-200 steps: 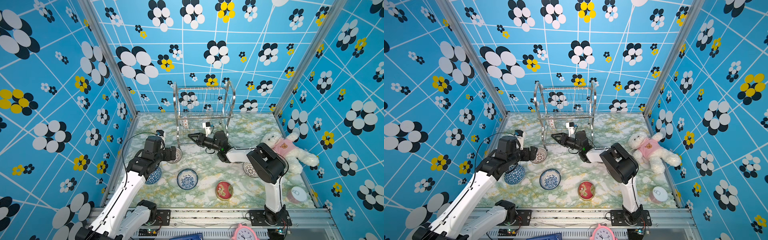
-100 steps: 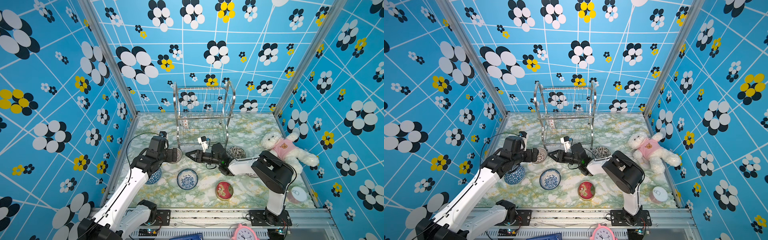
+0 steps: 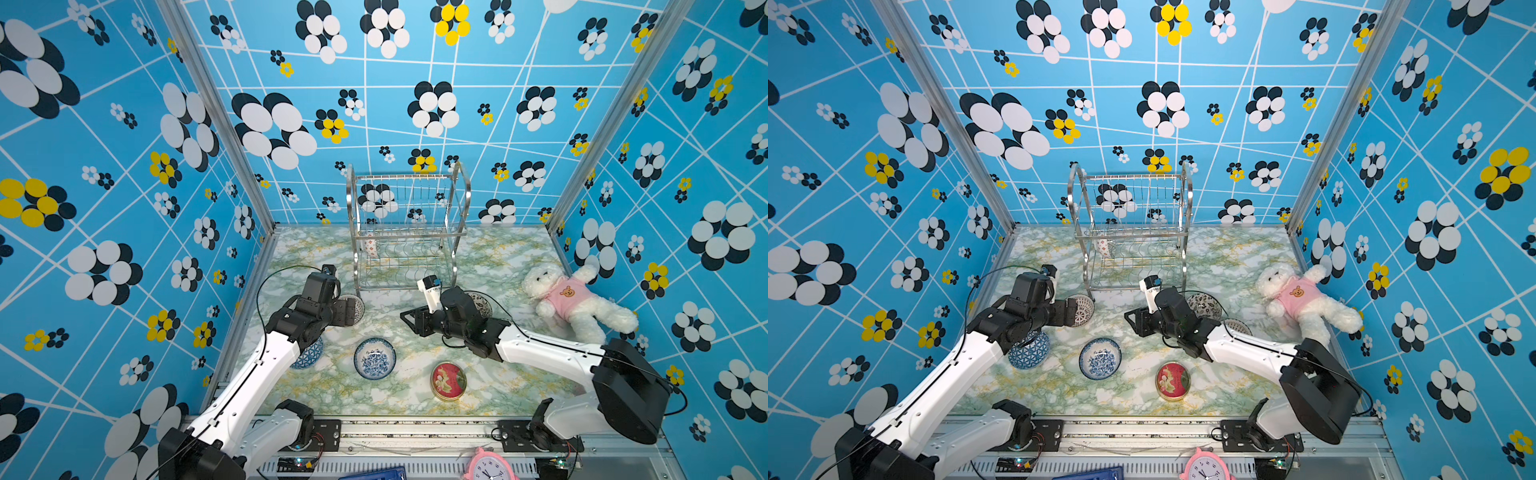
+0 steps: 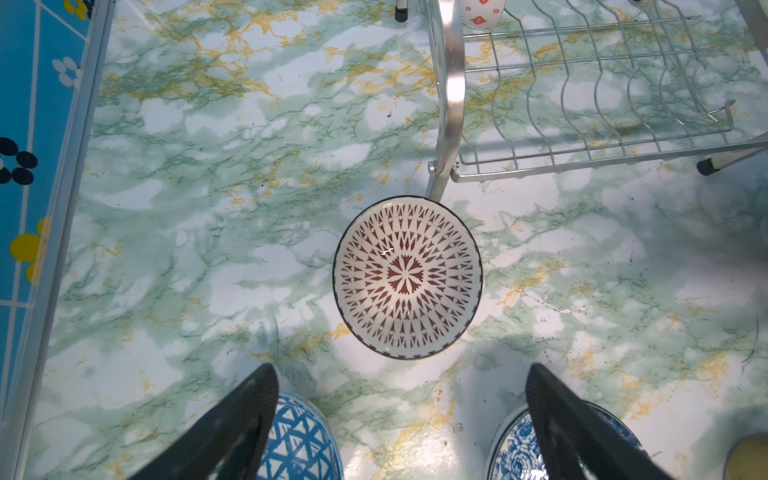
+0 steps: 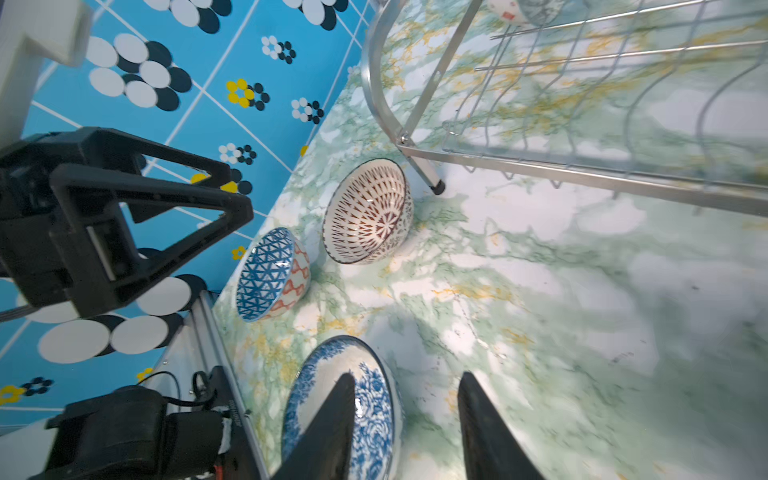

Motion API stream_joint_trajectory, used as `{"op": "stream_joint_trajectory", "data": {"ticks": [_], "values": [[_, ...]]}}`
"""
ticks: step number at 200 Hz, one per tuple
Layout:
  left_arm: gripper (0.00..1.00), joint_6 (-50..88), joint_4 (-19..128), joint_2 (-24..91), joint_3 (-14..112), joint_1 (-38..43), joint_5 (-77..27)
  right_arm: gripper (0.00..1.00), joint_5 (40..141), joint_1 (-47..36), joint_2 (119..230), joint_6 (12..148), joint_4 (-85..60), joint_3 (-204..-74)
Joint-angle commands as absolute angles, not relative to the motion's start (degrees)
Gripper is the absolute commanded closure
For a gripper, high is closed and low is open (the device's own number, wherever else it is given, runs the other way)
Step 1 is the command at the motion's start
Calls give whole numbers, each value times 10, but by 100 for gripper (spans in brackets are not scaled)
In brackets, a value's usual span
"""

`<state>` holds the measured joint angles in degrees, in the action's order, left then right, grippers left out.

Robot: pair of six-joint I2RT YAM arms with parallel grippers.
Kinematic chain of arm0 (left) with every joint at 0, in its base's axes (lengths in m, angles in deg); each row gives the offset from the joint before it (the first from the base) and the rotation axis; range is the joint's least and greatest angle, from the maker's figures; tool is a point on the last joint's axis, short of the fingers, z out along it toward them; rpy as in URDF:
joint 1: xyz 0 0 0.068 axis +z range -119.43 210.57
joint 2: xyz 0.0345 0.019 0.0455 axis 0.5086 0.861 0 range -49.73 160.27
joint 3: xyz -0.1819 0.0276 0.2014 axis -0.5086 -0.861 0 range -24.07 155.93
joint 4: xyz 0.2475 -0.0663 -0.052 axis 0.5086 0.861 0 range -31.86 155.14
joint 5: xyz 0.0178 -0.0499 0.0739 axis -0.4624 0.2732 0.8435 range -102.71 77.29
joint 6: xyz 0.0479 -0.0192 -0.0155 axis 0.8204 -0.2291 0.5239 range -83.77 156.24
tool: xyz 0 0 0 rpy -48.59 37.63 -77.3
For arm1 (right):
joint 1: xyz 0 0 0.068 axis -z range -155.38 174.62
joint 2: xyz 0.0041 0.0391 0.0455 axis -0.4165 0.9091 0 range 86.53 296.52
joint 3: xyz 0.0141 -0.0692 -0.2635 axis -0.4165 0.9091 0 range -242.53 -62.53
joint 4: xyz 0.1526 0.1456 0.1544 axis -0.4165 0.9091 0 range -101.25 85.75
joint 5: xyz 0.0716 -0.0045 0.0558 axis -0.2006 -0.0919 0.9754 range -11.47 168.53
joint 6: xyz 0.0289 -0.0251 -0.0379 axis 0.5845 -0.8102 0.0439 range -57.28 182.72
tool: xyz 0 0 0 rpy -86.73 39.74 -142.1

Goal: Load bowls into a dish rack
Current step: Pick up the bowl from the middle-right of the table.

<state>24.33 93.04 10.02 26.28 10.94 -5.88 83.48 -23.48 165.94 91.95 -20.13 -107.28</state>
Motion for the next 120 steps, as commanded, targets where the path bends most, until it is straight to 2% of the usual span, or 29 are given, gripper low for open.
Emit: {"op": "stream_joint_trajectory", "data": {"ticks": [1,61,120], "values": [[5,253,944,103,282,107,-72,56,738,-237,1627,834,-23,-1089],[4,255,943,106,281,105,-89,55,591,-237,1608,795,144,-1135],[3,253,940,116,284,105,-112,56,541,-237,1671,770,241,-1205]]}}
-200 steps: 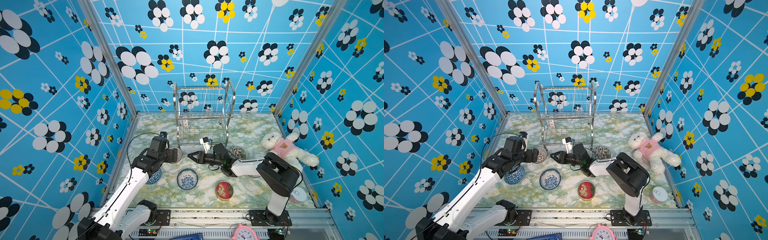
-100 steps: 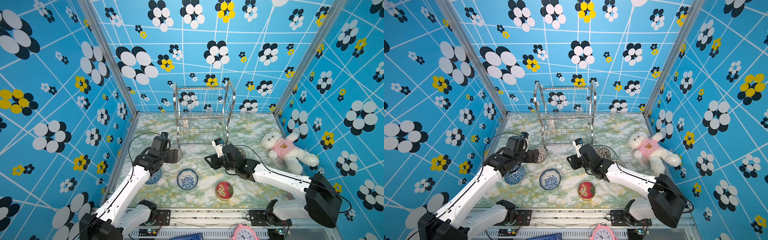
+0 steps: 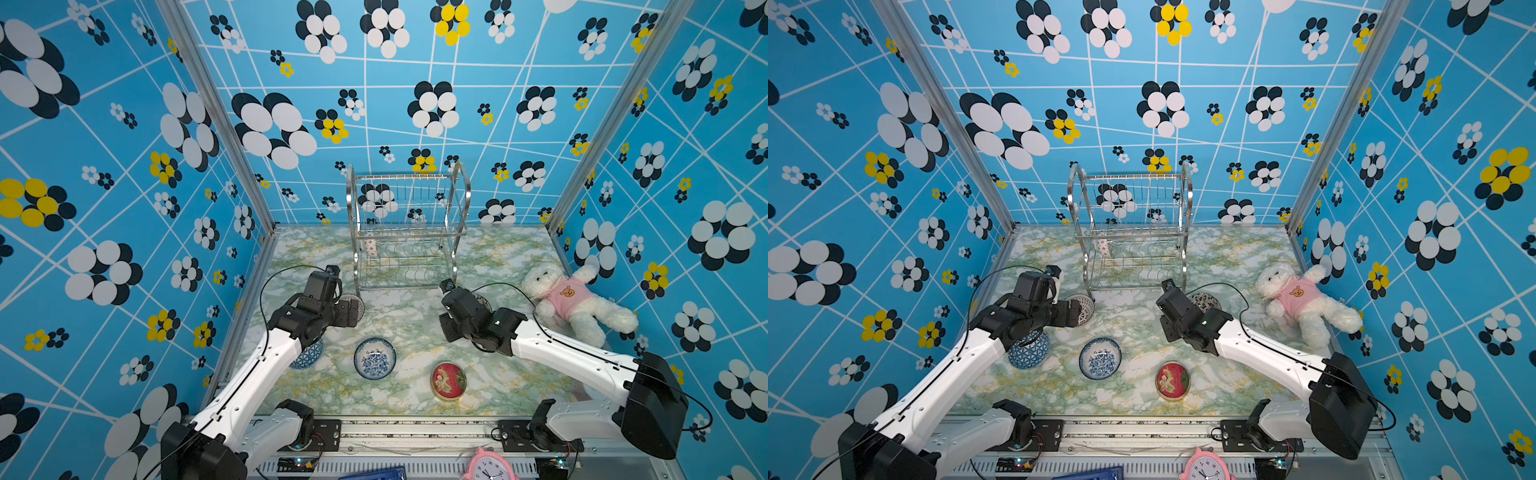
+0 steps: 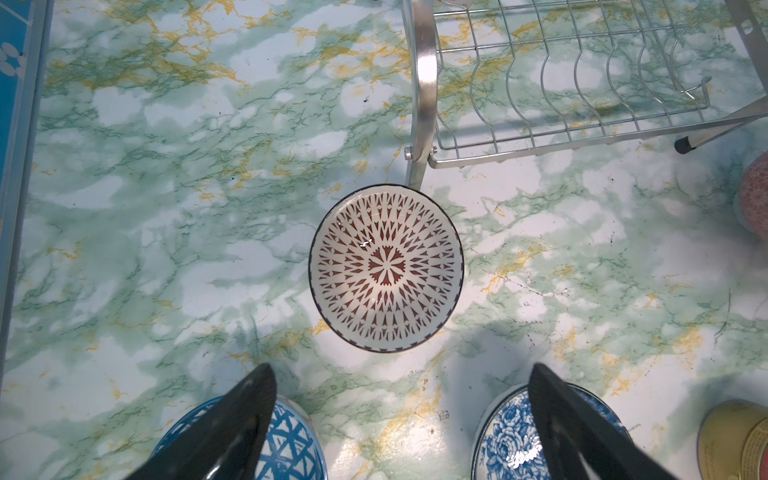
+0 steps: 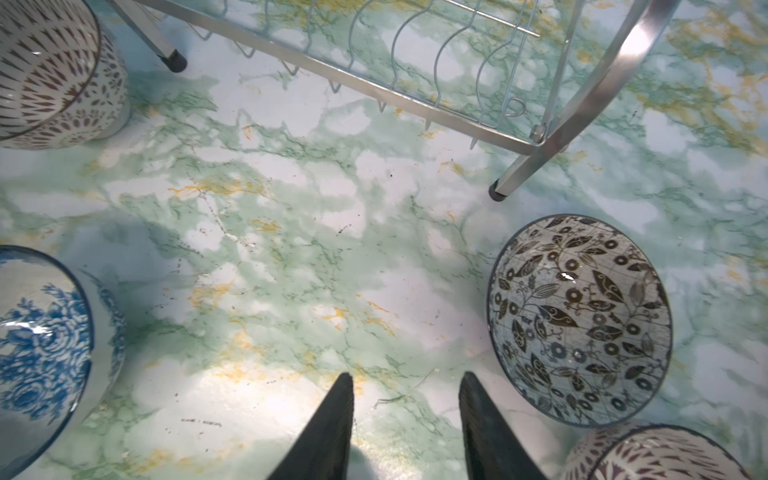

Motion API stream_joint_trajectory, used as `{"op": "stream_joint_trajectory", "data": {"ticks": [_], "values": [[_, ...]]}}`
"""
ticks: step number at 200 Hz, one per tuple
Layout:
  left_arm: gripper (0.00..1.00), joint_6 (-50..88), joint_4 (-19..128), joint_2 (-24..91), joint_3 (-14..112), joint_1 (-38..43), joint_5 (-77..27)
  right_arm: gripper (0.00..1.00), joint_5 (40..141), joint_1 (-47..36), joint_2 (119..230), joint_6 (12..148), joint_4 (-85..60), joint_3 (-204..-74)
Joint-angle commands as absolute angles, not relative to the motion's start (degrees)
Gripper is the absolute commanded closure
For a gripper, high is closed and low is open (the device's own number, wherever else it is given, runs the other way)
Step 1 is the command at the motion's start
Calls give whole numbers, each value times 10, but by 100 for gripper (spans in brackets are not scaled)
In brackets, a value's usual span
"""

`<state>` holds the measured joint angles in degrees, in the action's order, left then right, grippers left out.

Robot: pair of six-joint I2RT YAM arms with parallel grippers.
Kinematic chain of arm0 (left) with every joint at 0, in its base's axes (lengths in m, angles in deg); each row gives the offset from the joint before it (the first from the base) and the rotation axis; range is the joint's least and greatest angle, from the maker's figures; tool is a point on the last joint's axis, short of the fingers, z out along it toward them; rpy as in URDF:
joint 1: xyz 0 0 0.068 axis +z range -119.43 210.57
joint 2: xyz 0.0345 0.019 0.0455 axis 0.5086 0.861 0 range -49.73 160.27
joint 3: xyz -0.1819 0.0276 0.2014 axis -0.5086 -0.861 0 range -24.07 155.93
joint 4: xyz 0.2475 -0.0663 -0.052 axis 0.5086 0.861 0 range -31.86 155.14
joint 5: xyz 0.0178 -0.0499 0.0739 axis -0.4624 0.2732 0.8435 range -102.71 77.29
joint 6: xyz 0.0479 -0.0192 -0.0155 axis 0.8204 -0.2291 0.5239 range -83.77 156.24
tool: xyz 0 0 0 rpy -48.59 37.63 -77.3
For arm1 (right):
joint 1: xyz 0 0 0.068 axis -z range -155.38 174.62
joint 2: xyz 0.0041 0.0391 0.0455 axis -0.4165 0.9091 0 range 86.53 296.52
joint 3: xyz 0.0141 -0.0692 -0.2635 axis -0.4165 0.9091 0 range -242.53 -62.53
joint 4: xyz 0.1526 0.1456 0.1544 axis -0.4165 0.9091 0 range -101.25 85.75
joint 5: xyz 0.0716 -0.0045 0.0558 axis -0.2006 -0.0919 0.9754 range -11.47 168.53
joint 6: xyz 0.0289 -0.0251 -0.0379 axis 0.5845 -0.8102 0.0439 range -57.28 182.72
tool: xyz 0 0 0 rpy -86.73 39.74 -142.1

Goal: Load bowls into a dish rack
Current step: Pick up the bowl from the middle-right of the table.

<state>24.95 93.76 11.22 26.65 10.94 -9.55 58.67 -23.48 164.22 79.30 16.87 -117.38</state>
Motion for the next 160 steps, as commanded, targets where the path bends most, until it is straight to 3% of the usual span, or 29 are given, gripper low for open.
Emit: {"op": "stream_joint_trajectory", "data": {"ticks": [1,160], "values": [[3,253,940,116,284,105,-113,56,541,-237,1671,770,241,-1205],[2,253,937,134,291,111,-130,65,534,-184,1815,735,325,-1302]]}}
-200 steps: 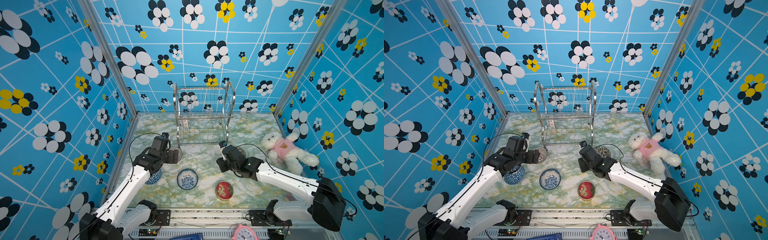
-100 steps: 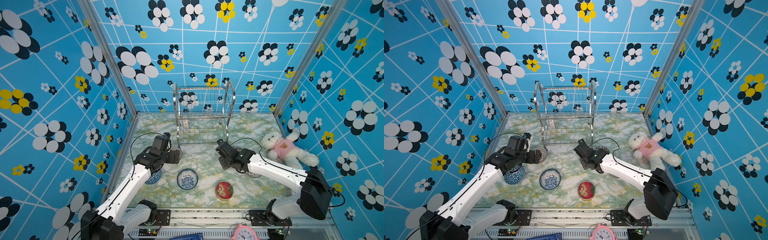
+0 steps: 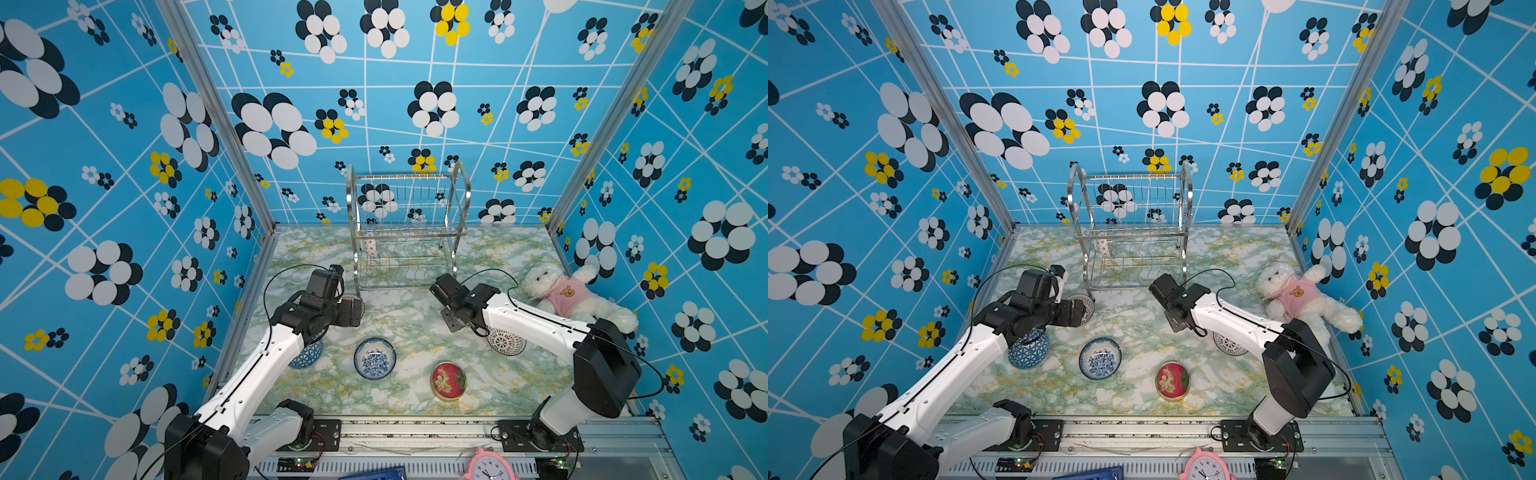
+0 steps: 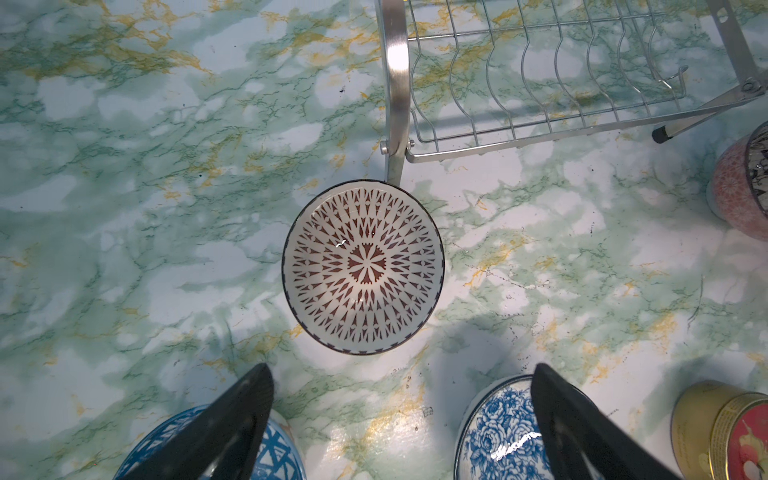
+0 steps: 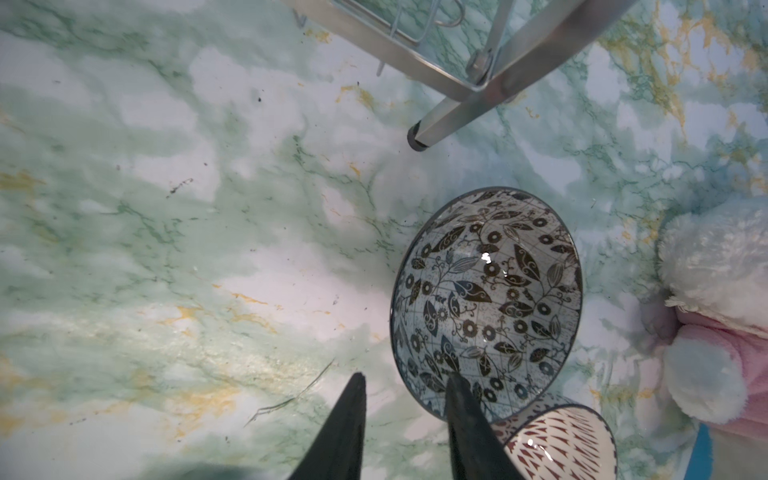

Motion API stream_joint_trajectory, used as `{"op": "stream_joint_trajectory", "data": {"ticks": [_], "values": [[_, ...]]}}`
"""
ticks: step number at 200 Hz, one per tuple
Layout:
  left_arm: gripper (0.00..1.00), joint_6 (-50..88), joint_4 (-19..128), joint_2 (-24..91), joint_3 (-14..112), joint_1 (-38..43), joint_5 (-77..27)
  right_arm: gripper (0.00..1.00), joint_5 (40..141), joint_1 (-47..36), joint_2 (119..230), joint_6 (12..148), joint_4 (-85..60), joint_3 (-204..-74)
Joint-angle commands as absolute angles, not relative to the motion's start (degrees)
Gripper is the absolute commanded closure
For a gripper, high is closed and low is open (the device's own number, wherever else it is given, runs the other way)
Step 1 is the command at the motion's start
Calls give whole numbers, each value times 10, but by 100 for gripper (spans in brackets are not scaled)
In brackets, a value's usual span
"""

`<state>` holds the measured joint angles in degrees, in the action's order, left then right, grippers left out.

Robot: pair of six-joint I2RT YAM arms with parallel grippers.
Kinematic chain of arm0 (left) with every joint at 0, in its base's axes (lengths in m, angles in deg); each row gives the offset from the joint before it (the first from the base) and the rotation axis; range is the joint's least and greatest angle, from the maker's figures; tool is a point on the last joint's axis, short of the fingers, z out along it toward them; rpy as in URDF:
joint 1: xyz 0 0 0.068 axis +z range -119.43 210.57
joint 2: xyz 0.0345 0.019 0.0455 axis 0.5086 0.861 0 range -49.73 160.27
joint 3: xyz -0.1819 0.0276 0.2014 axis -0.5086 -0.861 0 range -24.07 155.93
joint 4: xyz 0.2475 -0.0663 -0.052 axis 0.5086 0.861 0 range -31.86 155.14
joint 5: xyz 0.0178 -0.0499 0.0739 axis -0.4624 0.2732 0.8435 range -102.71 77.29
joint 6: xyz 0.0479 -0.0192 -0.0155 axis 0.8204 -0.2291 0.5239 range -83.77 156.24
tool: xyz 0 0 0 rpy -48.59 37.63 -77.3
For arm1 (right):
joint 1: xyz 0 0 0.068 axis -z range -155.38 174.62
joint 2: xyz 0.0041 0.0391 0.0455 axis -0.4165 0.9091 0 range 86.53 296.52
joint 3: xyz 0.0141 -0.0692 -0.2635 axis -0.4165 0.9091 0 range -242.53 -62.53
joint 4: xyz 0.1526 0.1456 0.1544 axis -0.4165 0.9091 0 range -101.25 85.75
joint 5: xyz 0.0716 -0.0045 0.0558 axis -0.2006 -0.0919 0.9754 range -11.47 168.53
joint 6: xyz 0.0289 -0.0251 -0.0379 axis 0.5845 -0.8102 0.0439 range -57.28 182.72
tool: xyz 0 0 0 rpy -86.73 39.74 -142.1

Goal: Load bowls into a dish rack
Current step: Pick up the bowl from the middle-right of the table.

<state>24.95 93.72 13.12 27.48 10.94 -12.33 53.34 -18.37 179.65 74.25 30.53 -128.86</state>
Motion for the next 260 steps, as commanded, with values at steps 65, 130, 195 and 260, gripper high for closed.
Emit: {"op": "stream_joint_trajectory", "data": {"ticks": [65,130,195,260], "values": [[1,252,936,134,291,113,-139,71,521,-179,1853,735,328,-1320],[1,252,933,128,291,113,-141,79,499,-176,1886,734,315,-1322],[1,254,934,127,292,114,-147,94,506,-174,1895,733,320,-1340],[1,253,934,121,291,114,-151,100,508,-174,1865,728,325,-1339]]}}
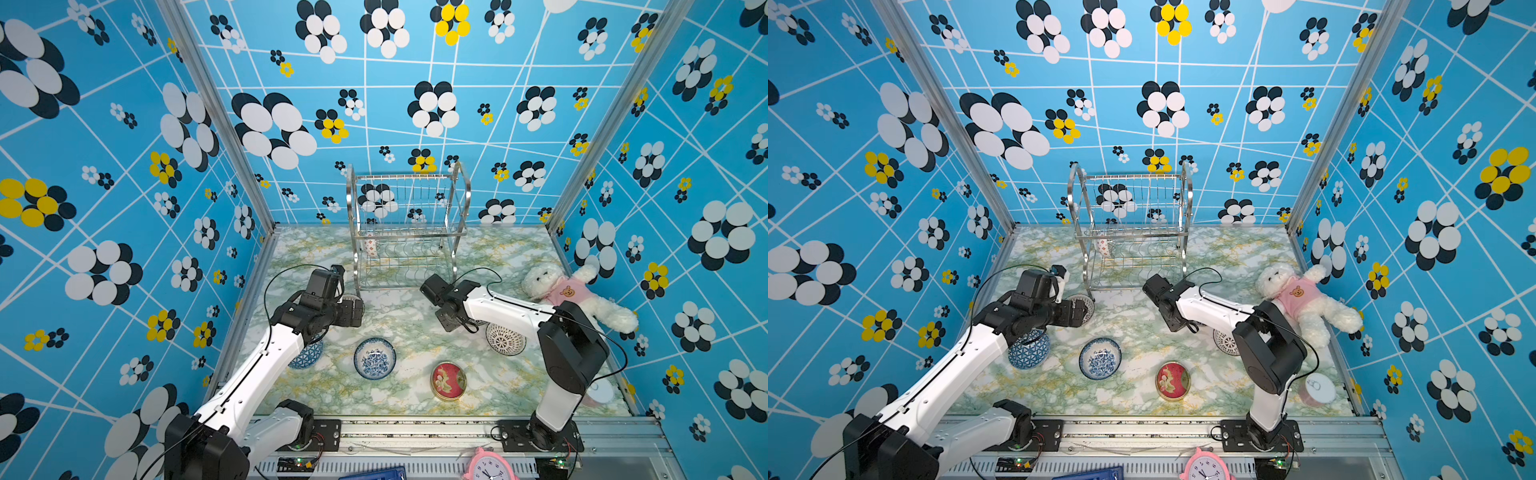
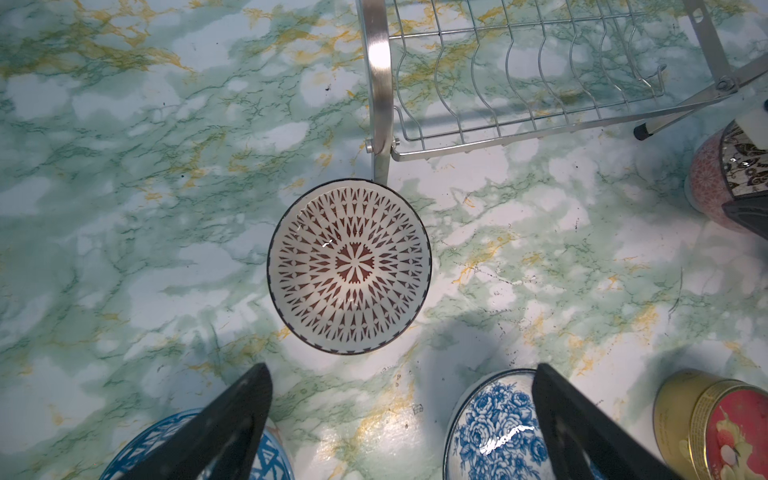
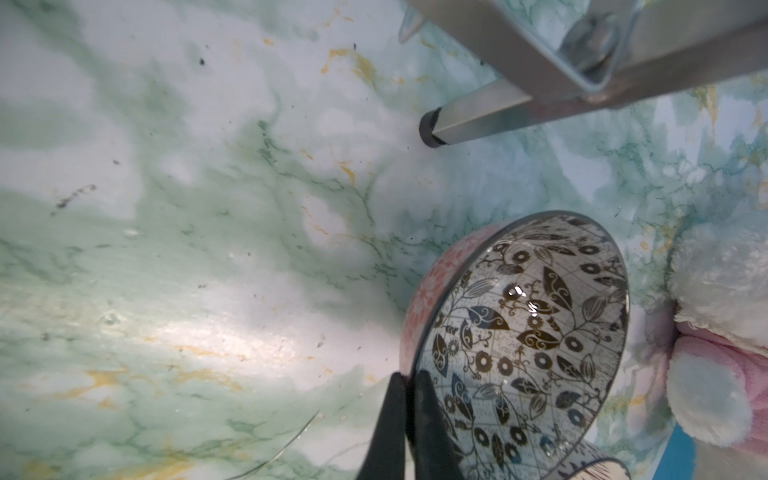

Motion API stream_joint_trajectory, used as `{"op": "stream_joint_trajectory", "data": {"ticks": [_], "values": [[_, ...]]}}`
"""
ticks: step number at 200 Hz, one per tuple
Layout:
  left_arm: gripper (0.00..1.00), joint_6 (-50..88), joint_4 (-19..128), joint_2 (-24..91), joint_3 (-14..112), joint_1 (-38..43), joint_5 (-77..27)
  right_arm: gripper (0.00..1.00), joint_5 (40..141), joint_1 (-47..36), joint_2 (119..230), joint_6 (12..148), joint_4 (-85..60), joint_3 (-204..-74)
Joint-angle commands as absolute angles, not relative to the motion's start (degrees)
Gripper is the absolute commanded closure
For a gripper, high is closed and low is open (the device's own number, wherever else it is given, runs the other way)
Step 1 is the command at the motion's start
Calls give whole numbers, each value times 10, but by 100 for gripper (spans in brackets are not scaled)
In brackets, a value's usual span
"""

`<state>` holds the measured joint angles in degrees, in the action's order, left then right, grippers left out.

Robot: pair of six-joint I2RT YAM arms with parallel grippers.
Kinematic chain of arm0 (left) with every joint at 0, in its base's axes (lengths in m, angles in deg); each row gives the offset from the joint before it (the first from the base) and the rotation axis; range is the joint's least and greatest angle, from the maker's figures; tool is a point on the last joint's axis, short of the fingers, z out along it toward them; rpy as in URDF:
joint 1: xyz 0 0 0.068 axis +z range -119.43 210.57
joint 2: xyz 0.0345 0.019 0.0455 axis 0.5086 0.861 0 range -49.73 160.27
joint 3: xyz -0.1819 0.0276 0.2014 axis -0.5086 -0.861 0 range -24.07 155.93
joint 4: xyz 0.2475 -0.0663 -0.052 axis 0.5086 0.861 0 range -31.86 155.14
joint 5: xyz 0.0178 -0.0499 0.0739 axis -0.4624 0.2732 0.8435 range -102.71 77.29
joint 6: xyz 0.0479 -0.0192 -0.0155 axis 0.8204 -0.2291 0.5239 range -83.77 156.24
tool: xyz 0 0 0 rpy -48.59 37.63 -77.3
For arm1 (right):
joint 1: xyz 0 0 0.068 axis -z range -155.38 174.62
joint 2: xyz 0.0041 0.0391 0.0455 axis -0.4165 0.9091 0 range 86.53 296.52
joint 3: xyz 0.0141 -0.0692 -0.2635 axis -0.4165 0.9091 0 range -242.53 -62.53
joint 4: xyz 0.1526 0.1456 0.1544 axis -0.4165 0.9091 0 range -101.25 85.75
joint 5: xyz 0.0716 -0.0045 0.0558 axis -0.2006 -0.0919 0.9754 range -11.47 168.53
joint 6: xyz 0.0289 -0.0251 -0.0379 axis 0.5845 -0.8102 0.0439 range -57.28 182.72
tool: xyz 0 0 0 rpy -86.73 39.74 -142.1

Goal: Load bowls into a dish rack
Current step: Pick up the bowl from the middle-right of the table.

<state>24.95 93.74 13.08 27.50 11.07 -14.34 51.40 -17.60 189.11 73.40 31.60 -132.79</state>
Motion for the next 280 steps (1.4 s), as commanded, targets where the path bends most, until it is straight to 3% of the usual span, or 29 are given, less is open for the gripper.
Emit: {"op": "stream_joint_trajectory", "data": {"ticks": [1,194,280], "values": [[1,253,934,120,291,115,-150,100,508,-174,1864,728,325,-1339],[1,256,933,110,290,118,-146,100,651,-180,1705,734,284,-1254],[0,252,929,93,287,118,-148,100,770,-180,1649,790,167,-1206]]}}
